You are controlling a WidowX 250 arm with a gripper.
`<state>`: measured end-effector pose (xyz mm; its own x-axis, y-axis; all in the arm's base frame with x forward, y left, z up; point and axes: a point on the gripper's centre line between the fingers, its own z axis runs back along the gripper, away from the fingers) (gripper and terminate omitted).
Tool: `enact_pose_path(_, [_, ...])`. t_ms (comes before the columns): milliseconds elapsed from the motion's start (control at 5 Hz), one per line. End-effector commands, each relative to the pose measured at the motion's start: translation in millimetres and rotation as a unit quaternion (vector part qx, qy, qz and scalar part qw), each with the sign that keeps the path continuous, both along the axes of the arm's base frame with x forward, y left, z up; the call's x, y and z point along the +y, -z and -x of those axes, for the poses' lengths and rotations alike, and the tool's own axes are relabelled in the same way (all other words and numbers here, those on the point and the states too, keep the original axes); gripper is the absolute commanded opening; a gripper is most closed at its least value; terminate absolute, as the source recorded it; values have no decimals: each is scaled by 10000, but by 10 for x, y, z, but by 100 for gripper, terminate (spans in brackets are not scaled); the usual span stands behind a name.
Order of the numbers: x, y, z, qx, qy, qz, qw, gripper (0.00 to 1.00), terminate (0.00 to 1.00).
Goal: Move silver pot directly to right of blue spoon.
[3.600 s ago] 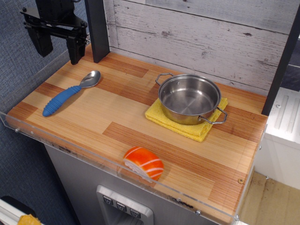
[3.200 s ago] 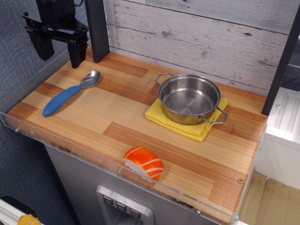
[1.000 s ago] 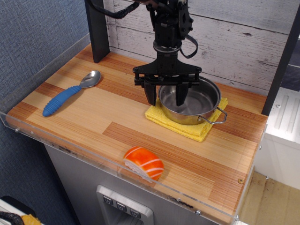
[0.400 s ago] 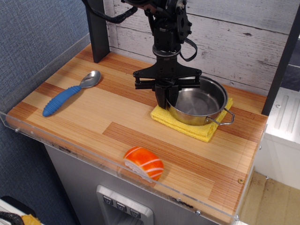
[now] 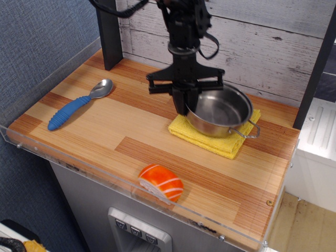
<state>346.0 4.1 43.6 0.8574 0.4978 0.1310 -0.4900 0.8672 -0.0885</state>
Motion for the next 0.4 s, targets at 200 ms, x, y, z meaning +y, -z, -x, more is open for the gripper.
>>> enact_pose_path(200, [191, -517, -63, -719, -293, 93, 9969, 0, 0])
